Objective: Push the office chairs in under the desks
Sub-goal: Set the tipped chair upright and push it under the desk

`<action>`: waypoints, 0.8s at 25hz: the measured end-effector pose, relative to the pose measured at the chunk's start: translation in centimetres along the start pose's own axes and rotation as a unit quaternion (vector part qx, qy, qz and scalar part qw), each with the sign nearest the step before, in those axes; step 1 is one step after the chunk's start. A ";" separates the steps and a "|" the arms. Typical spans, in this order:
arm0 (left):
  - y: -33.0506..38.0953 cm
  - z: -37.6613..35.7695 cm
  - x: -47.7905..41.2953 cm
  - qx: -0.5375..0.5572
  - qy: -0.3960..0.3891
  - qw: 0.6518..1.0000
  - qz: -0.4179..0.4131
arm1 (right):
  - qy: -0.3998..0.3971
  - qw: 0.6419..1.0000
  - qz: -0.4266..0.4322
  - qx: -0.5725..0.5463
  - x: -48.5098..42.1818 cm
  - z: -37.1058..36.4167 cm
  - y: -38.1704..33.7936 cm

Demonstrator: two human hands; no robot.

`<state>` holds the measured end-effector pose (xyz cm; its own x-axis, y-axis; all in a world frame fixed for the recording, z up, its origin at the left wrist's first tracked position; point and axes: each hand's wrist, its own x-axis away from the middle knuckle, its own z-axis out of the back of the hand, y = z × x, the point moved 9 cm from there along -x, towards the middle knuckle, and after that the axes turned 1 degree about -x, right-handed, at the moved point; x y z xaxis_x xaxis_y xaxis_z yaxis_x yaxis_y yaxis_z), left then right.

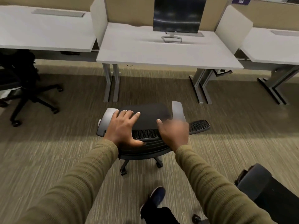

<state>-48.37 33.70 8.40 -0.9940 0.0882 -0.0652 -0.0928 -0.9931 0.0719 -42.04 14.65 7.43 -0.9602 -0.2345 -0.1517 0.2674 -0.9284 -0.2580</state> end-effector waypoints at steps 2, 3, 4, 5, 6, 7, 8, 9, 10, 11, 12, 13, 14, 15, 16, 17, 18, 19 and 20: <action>-1.4 0.5 -2.1 -0.015 0.015 1.000 -0.006 | 0.002 1.000 0.000 -0.003 -2.6 -0.7 -0.6; -2.2 0.6 -3.3 -0.020 0.019 1.000 -0.006 | 0.003 1.000 0.001 -0.002 -4.1 -1.0 -0.9; -2.9 0.7 -4.3 -0.023 0.023 0.999 -0.004 | 0.003 1.000 0.004 -0.001 -5.5 -1.4 -1.2; -3.8 0.7 -5.6 -0.025 0.025 0.999 -0.002 | -0.001 1.000 0.007 -0.002 -7.1 -1.9 -1.5; -4.6 0.8 -6.8 -0.028 0.025 0.999 0.000 | -0.005 1.000 0.011 -0.001 -8.6 -2.4 -2.0; -5.4 0.9 -8.1 -0.032 0.027 0.999 0.003 | -0.006 1.000 0.019 0.002 -10.2 -2.7 -2.4; -6.3 0.9 -9.6 -0.034 0.025 0.999 0.004 | -0.009 1.000 0.029 0.007 -11.9 -3.0 -2.8; -7.2 0.9 -11.1 -0.036 0.020 0.999 0.006 | -0.015 0.999 0.042 0.010 -13.5 -3.4 -3.1; -8.1 0.8 -12.8 -0.041 0.015 0.999 0.009 | -0.019 0.998 0.057 0.012 -15.3 -3.8 -3.3; -9.0 0.7 -14.4 -0.048 0.013 0.999 0.012 | -0.019 0.997 0.071 0.014 -16.9 -4.1 -3.5; -9.8 0.6 -15.9 -0.056 0.016 0.998 0.014 | -0.020 0.996 0.083 0.012 -18.5 -4.4 -3.6; -10.5 0.5 -17.5 -0.064 0.014 0.998 0.013 | -0.027 0.996 0.089 0.004 -20.2 -4.8 -3.6; -11.1 0.3 -19.0 -0.069 0.011 0.997 0.012 | -0.036 0.995 0.090 -0.004 -21.8 -5.3 -3.6; -11.8 0.1 -20.7 -0.073 0.005 0.997 0.012 | -0.042 0.995 0.087 -0.006 -23.5 -5.7 -3.5; -12.4 -0.1 -22.2 -0.076 0.002 0.997 0.011 | -0.044 0.995 0.085 -0.006 -25.1 -6.1 -3.6; -13.0 -0.2 -23.7 -0.079 0.000 0.997 0.010 | -0.046 0.995 0.084 -0.007 -26.7 -6.4 -3.6; -13.5 -0.3 -25.2 -0.078 -0.002 0.997 0.007 | -0.048 0.995 0.081 -0.011 -28.4 -6.6 -3.5; -14.1 -0.3 -26.8 -0.074 -0.001 0.997 0.004 | -0.047 0.996 0.080 -0.013 -30.0 -6.8 -3.4; -14.7 -0.3 -28.6 -0.070 0.000 0.998 0.000 | -0.044 0.996 0.077 -0.014 -31.7 -7.0 -3.3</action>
<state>-18.61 45.75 8.89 -0.9939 0.0879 -0.0661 -0.0834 -0.9942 -0.0676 -11.87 27.15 6.39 -0.9107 -0.3990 -0.1071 0.4129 -0.8714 -0.2649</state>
